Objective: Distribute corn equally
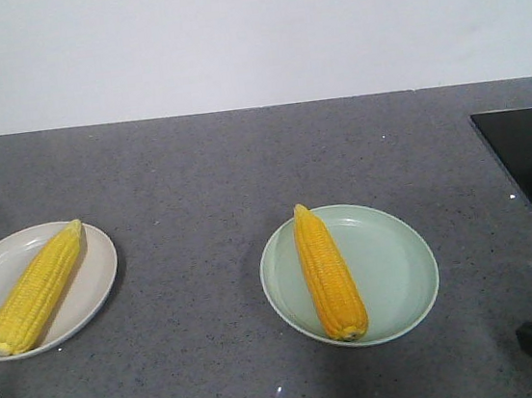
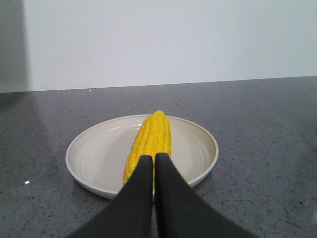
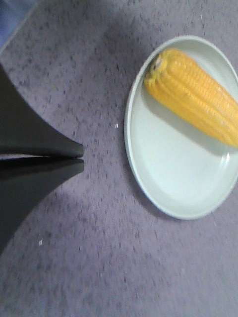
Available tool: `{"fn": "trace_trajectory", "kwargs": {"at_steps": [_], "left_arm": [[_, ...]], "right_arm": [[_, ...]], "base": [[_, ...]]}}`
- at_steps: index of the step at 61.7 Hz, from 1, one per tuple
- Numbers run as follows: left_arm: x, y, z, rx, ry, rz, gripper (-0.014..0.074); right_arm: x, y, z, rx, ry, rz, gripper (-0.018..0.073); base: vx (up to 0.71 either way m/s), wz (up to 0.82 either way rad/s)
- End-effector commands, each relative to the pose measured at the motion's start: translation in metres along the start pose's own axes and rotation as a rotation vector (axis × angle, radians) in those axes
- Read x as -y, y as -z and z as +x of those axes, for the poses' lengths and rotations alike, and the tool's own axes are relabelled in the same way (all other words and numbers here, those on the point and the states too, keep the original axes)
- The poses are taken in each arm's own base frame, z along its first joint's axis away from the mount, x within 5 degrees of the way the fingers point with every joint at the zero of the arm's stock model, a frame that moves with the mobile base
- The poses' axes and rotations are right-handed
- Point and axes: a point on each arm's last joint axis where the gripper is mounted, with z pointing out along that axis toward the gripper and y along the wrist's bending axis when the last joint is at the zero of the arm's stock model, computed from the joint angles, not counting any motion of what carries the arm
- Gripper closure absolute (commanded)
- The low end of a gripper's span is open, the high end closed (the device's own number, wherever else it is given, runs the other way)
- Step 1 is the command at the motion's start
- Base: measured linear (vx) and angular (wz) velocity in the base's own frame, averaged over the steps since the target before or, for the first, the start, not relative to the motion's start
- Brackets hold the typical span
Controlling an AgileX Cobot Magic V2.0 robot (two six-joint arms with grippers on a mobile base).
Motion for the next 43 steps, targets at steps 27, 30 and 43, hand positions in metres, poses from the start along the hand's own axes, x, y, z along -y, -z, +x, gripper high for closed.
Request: {"fn": "trace_trajectory", "kwargs": {"at_steps": [27,30,43], "left_arm": [[0.0,0.001,-0.002,0.067,0.009,0.003,0.0603],[0.0,0.001,-0.002,0.067,0.009,0.003,0.0603],[0.0,0.001,-0.002,0.067,0.01,0.003,0.0603]], "right_arm": [[0.007,-0.001,0.065,0.456,-0.2,0.303,0.0565],[0.006,0.001,0.066,0.446,-0.169,0.31,0.0565],[0.01,0.011,0.065,0.532,-0.128,0.433,0.0565]], "base": [[0.0,0.0],[0.0,0.0],[0.0,0.0]]}}
